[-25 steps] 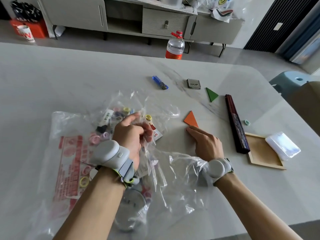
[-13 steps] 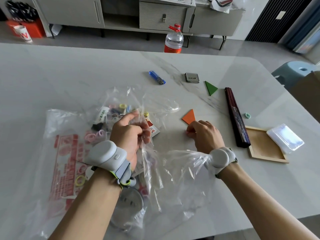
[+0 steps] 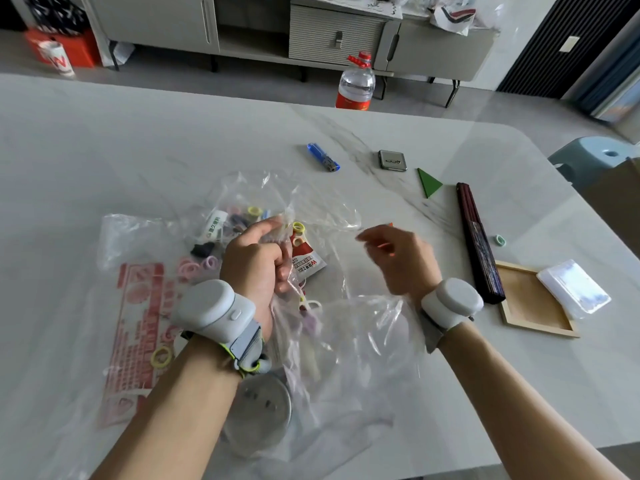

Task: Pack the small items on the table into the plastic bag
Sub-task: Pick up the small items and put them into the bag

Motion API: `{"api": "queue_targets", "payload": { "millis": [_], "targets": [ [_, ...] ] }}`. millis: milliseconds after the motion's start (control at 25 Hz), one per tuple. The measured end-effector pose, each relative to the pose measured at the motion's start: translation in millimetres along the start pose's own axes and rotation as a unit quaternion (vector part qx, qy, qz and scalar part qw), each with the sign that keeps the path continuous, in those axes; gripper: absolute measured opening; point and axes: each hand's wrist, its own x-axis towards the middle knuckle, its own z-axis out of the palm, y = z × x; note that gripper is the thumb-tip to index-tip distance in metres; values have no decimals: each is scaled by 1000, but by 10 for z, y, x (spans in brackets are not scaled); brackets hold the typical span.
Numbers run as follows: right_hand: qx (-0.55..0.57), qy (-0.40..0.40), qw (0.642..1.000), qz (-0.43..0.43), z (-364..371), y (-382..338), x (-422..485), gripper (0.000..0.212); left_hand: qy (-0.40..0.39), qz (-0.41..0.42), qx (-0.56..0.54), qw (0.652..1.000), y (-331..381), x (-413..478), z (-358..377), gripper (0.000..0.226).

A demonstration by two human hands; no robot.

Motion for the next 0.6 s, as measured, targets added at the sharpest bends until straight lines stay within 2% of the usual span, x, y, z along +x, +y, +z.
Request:
{"api": "queue_targets", "payload": {
  "millis": [40, 80, 160, 240, 360, 480, 600],
  "targets": [
    [-64, 52, 996, 34, -16, 136, 23, 31, -4, -5, -7, 1000, 0, -9, 6, 57],
    [-122, 38, 990, 61, -3, 249, 36, 46, -8, -9, -11, 1000, -2, -18, 8, 56],
    [-201, -44, 977, 51, 78, 352, 35, 64, -13, -15, -15, 1000, 3, -21, 0, 56],
    [-212, -64, 975, -8, 155, 335, 25, 59, -14, -15, -17, 1000, 13, -14, -14, 56],
    [-149, -15, 988, -39, 143, 254, -6, 39, -13, -14, -18, 1000, 23, -22, 3, 55],
    [-135, -13, 991, -9, 123, 235, 3, 25, -16, -17, -17, 1000, 12, -23, 21, 55],
    [-141, -71, 986, 57, 81, 194, 57, 32, -20, -18, -20, 999, 2, -15, 10, 55]
  ]
}}
